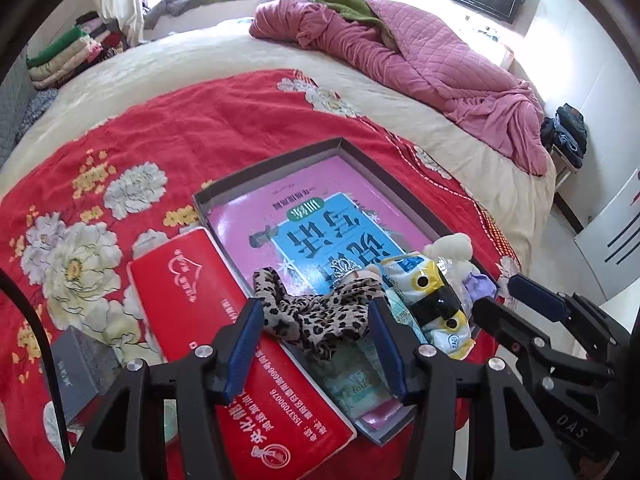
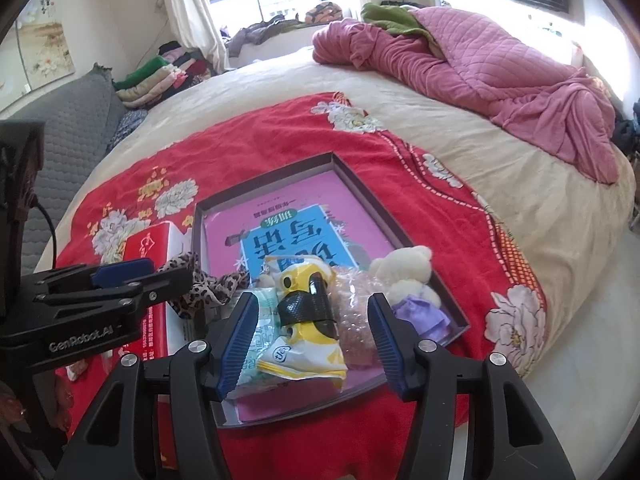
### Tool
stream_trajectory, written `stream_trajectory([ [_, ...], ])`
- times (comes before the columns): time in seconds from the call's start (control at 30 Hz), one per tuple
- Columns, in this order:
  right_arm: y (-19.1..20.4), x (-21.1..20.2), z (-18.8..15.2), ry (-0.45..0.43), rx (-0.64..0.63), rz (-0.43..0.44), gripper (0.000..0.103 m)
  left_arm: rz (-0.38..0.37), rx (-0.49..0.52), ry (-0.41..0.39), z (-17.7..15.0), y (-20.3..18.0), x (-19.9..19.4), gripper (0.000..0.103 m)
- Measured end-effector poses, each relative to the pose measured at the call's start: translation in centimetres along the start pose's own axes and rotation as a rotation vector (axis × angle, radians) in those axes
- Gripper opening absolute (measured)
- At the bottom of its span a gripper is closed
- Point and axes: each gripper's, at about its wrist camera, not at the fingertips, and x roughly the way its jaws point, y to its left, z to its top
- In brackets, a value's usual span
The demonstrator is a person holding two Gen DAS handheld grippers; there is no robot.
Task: Organize soft objects
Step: 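Lower the scrunchie into the tray with the left tool while the right lowers the snack bag, then open both tools and withdraw them from the tray toward the remaining items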
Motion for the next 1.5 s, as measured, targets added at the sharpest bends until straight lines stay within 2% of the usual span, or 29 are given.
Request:
stream_trajectory([
  [0.13, -0.6, -0.8, 0.1, -0.014, 0.032, -0.013, 0.067, 0.002, 0.002, -0.018, 0.0, -0.3, -1.3, 0.058],
  [0.27, -0.8, -1.5, 0.1, -0.027, 0.03, -0.056, 0.071, 0.019, 0.016, -0.043, -0.3, -0.7, -2.7, 0.067],
  [0.5, -1.0, -3.1, 0.3, -0.061, 0.042, -0.067, 0.073, 0.046, 0.032, -0.054, -1.4, -1.6, -4.4, 0.069],
  [0.63, -0.6, -3.9, 0.3, -0.091, 0.018, -0.107, 0.073, 0.08, 0.047, -0.065, -1.8, -1.9, -5.4, 0.069],
  [0.9, -0.1, -5.4, 0.3, -0.123, 0.004, -0.125, 0.073, 0.098, 0.043, -0.095, -2.7, -2.0, -7.9, 0.07],
  [1.0, 0.0, -6.0, 0.2, -0.129, 0.006, -0.095, 0.073, 0.114, 0.036, -0.089, -3.0, -1.9, -8.5, 0.07],
  [1.17, 0.8, -6.8, -0.2, -0.139, -0.012, -0.093, 0.073, 0.136, 0.023, -0.099, -3.8, -1.2, -9.8, 0.07],
  [1.5, 4.8, -9.1, -0.2, -0.171, -0.086, -0.037, 0.073, 0.157, -0.022, -0.128, -5.8, 1.1, -12.9, 0.071],
])
